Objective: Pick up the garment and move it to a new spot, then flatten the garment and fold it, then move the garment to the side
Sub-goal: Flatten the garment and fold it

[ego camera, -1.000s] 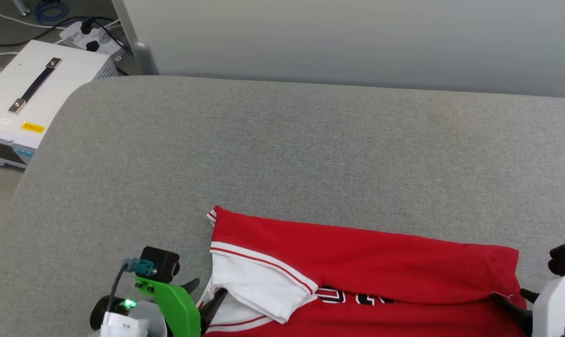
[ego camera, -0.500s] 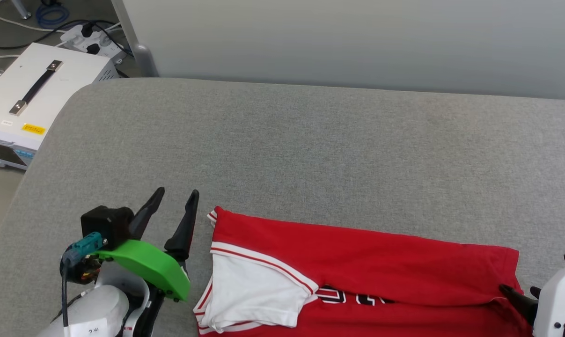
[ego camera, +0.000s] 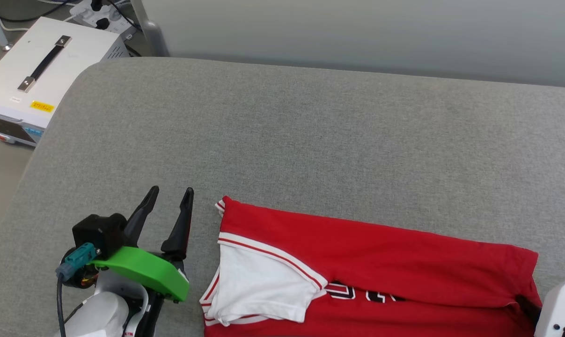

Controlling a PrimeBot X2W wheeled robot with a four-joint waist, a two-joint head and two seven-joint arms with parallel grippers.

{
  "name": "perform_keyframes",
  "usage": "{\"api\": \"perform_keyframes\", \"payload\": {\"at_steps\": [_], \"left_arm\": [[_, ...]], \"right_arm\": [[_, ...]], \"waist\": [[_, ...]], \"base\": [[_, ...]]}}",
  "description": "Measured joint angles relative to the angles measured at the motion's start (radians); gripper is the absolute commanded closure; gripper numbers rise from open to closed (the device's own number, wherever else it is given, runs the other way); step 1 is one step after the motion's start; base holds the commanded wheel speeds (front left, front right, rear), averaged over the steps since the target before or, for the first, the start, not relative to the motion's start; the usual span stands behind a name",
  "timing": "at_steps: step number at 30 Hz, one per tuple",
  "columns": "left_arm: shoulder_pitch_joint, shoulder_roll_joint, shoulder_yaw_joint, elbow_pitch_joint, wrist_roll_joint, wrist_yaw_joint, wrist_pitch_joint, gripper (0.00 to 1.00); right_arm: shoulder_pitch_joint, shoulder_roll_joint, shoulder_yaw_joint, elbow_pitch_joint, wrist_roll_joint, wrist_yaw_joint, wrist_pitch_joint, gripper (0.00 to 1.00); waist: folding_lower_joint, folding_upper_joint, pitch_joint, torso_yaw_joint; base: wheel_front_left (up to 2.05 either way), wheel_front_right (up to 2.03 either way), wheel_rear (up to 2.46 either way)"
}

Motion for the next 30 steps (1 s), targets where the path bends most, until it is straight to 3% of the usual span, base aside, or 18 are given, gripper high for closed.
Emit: {"api": "perform_keyframes", "payload": {"at_steps": [7,15,16,17,19,30], "left_arm": [[0.005,-0.017,0.038,0.026,0.04,-0.033,0.0,0.0],[0.011,-0.032,0.053,0.05,0.05,-0.048,0.0,0.0],[0.011,-0.033,0.053,0.053,0.05,-0.05,0.0,0.0],[0.011,-0.035,0.053,0.056,0.05,-0.052,0.0,0.0],[0.011,-0.039,0.052,0.06,0.051,-0.054,0.0,0.0],[0.031,-0.044,0.053,0.08,0.051,-0.059,0.0,0.0]], "right_arm": [[-0.02,0.021,-0.003,0.068,0.003,0.0,-0.001,0.0],[-0.031,0.025,0.065,0.108,0.07,-0.005,-0.003,0.0],[-0.034,0.025,0.069,0.113,0.071,-0.006,-0.01,0.19],[-0.035,0.024,0.071,0.118,0.071,-0.006,-0.016,0.54],[-0.036,0.021,0.077,0.129,0.069,-0.006,-0.029,1.0],[-0.037,-0.025,0.078,0.156,0.068,0.002,-0.114,1.0]], "waist": [[0.0,0.0,0.016,0.007],[0.0,0.0,0.014,-0.001],[0.0,0.0,0.012,-0.001],[0.0,0.0,0.01,-0.002],[0.0,0.0,0.004,-0.002],[0.0,0.0,-0.04,-0.009]], "base": [[0.0,0.0,0.0],[0.0,0.0,0.0],[0.0,0.0,0.0],[0.0,0.0,0.0],[0.0,0.0,0.0],[0.0,0.0,0.0]]}}
